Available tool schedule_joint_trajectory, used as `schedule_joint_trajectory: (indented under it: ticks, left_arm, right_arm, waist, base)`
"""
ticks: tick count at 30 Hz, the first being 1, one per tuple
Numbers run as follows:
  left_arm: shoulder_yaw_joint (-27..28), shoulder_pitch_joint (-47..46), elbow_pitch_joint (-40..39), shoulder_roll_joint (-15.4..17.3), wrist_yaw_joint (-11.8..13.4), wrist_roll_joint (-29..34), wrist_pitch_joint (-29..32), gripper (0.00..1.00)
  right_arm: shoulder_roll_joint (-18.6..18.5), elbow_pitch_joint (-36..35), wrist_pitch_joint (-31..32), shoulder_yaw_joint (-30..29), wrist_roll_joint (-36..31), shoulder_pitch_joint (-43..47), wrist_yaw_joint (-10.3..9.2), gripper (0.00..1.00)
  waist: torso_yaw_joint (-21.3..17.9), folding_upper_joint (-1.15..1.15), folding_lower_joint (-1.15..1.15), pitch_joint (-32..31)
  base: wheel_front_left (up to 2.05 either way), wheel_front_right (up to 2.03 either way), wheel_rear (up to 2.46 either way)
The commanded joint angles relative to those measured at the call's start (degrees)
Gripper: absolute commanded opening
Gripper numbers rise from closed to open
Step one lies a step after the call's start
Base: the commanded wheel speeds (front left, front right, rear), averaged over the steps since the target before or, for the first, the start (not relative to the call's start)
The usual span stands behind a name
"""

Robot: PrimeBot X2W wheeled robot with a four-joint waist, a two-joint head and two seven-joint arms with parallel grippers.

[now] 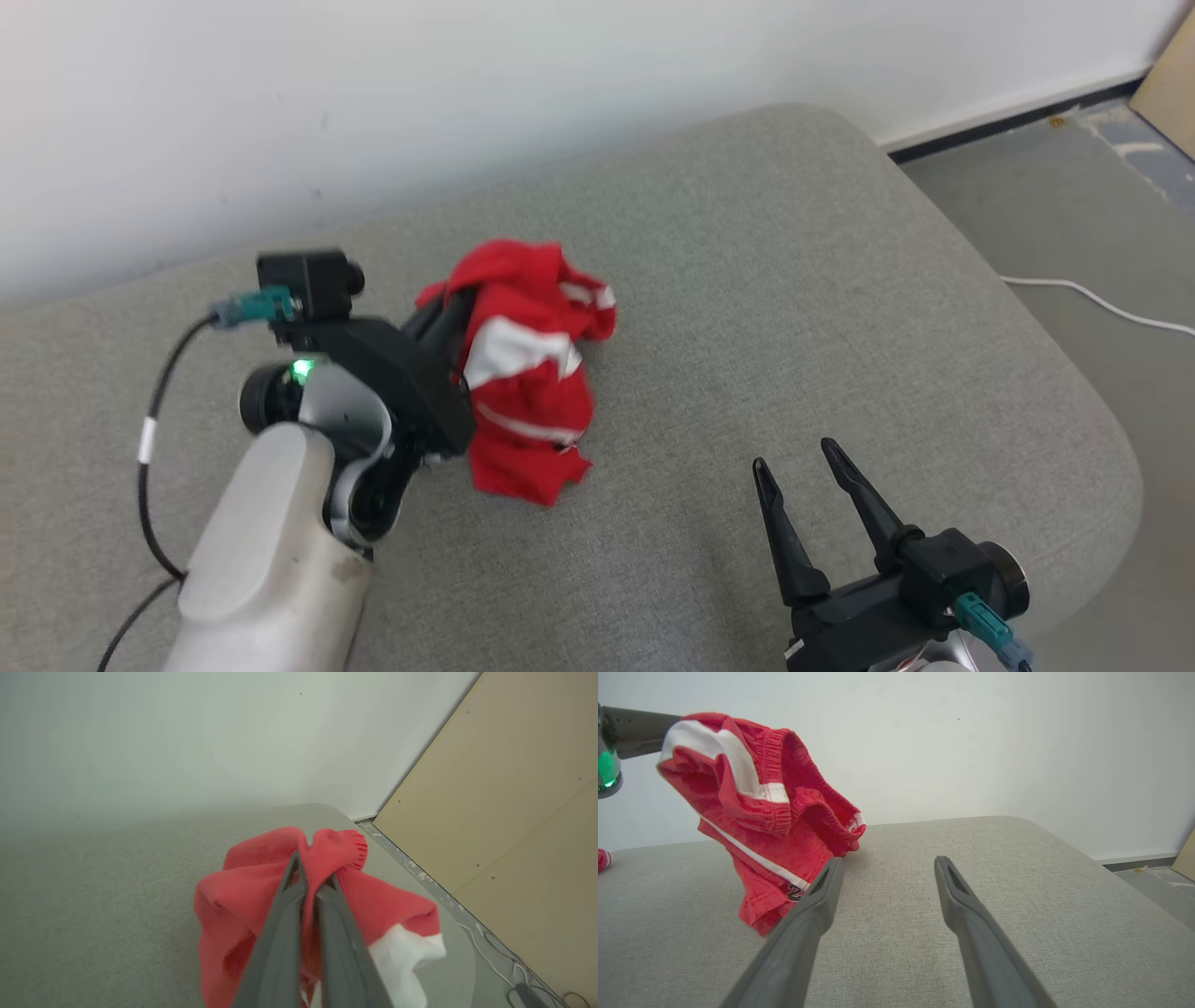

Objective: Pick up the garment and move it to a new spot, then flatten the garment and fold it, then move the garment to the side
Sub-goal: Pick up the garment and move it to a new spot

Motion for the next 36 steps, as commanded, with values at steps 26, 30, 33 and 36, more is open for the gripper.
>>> schedule_joint_trajectory:
  ticks: [26, 30, 33, 36]
  left_arm:
    - [0.82, 18.55, 3.24, 3.44, 7.67, 7.58, -25.22, 1.0]
    - [1.78, 23.38, -1.57, 3.74, 9.26, 9.72, -25.95, 1.0]
    - [4.03, 28.0, -7.94, 3.81, 10.62, 12.05, -26.07, 1.0]
    - [6.37, 33.2, -12.9, 3.46, 11.02, 14.2, -25.99, 1.0]
  right_arm:
    - [-0.03, 1.32, -0.04, -4.95, -0.86, 4.03, -0.14, 1.0]
    - [-0.03, 1.06, 0.05, -6.34, -1.99, 4.47, -0.14, 1.0]
    - [-0.03, 0.92, 0.23, -7.62, -3.03, 5.01, -0.14, 1.0]
    - [-0.03, 0.83, 0.38, -8.52, -3.91, 5.34, -0.14, 1.0]
  waist:
    - [11.48, 0.0, 0.0, -4.66]
    - [12.44, 0.0, 0.0, -5.34]
    - [13.29, 0.0, 0.0, -5.82]
    - [13.99, 0.0, 0.0, -6.24]
  base:
    - [0.0, 0.0, 0.0]
    - [0.0, 0.0, 0.0]
    - [0.0, 0.0, 0.0]
    - [0.0, 0.0, 0.0]
